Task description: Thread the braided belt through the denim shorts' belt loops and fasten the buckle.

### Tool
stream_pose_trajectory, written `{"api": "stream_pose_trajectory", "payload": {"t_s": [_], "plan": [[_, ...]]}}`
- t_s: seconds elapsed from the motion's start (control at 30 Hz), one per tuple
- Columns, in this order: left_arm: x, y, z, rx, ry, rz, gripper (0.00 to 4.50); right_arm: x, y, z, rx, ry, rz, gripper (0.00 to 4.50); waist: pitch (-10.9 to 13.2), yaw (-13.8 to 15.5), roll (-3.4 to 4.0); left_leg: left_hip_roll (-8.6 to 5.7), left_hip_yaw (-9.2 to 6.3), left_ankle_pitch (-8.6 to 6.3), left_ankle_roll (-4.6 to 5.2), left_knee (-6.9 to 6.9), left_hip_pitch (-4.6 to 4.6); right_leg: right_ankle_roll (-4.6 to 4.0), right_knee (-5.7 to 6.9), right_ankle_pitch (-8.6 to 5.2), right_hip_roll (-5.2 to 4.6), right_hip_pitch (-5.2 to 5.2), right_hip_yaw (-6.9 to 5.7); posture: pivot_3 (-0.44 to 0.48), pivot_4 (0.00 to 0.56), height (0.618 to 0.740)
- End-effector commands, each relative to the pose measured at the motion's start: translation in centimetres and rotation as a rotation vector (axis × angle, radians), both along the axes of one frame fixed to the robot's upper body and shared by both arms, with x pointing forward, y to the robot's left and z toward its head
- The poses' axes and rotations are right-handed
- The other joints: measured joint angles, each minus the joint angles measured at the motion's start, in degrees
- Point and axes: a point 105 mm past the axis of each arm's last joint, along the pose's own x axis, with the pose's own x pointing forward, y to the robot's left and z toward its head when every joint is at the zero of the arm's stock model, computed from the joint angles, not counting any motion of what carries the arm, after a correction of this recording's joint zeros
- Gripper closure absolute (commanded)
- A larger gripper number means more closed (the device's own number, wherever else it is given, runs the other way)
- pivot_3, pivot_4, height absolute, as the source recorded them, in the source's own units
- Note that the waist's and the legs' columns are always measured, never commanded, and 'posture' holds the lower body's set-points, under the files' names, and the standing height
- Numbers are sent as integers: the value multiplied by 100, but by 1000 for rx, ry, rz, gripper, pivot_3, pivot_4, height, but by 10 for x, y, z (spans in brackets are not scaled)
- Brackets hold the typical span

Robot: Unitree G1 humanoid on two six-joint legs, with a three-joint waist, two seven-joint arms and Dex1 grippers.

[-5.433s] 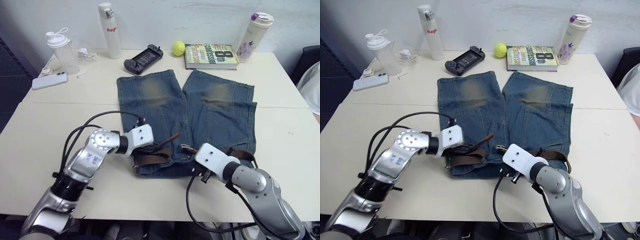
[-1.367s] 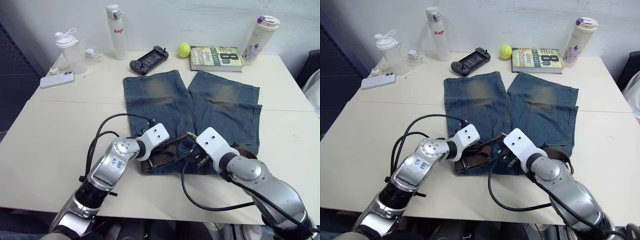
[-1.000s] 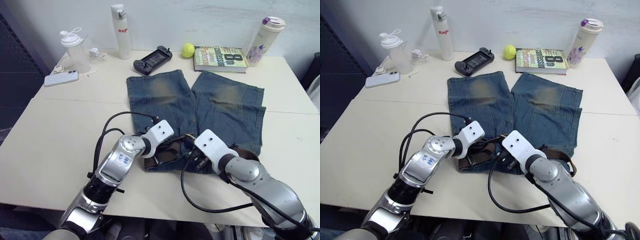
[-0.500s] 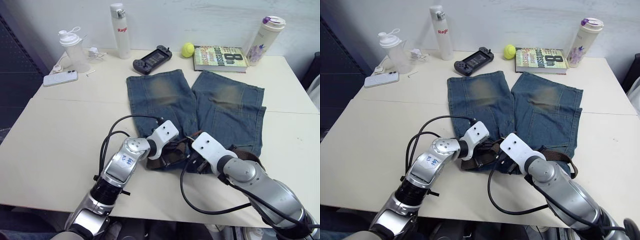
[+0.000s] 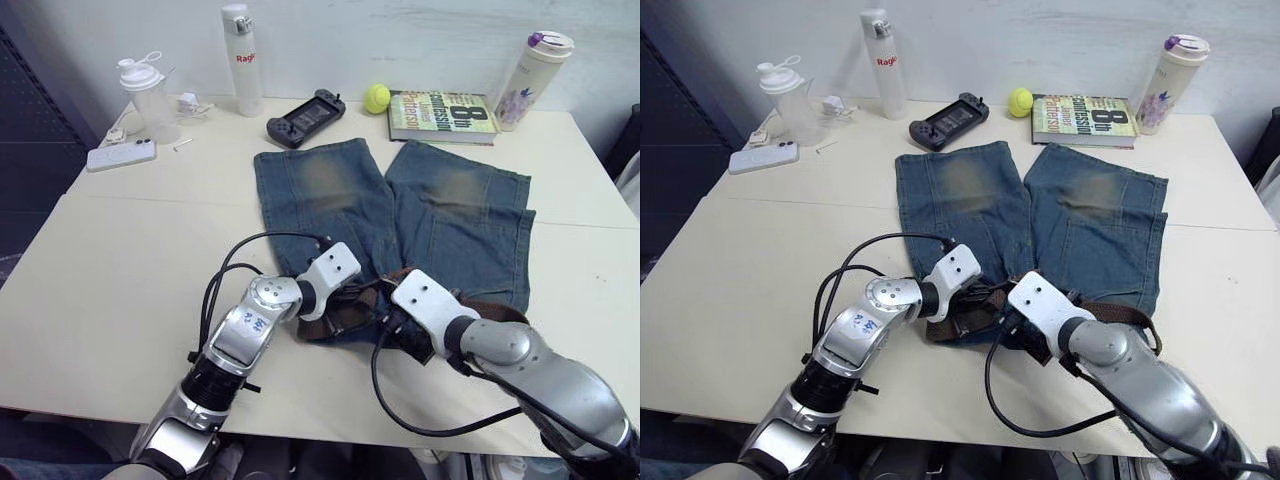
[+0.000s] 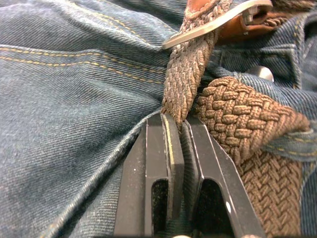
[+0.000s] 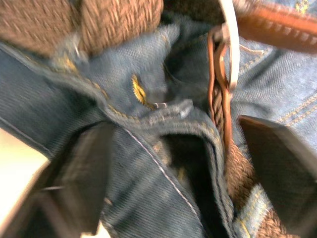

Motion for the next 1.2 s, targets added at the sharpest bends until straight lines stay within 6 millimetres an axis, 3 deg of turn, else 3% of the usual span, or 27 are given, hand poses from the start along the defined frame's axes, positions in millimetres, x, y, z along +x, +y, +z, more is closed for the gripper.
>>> {"api": "stream_pose_trajectory", "payload": {"t_s": [0.03,0.2,0.37,0.43,0.6,0.73,0.93,1.2], "plan": [[-9,-12,-1,-21,13,-63,4500,-13,4,40,46,-111,108,80,5,-2,-2,0,0,0,0,0,0,0,0,0,0,0,0,0,150,740],[-8,-12,-1,-24,15,-58,4500,-24,2,71,133,-72,206,80,11,-11,-1,1,-2,0,4,-1,-1,0,-2,0,0,0,-1,0,150,740],[-7,-12,-1,-26,16,-56,4500,-20,-1,117,189,-198,244,80,14,-12,1,2,-7,-3,16,-1,-8,0,-13,0,-2,2,-6,0,150,740],[-7,-12,-1,-26,15,-55,4500,-15,-1,128,98,-283,243,80,14,-3,2,2,-6,-4,18,0,-7,0,-14,1,-2,2,-5,0,150,740],[-7,-13,-1,-28,15,-55,4500,4,-12,101,-367,-420,336,80,15,9,0,-3,-15,-7,22,4,-19,2,-41,1,-3,8,-14,0,150,740],[-8,-13,-1,-29,14,-56,4500,15,-14,83,-579,-526,478,80,16,-11,2,-4,-5,-1,17,10,-18,12,-38,4,3,6,-9,0,150,740],[-8,-13,-1,-30,13,-55,4500,25,-7,70,-711,-635,617,80,16,-6,1,0,-7,11,6,9,-9,13,-24,3,6,8,-6,0,150,740],[-9,-13,0,-32,13,-54,4500,32,-15,37,-784,-573,682,80,16,-2,2,2,-7,12,5,11,-7,13,-26,3,10,13,-8,0,150,740]]}}
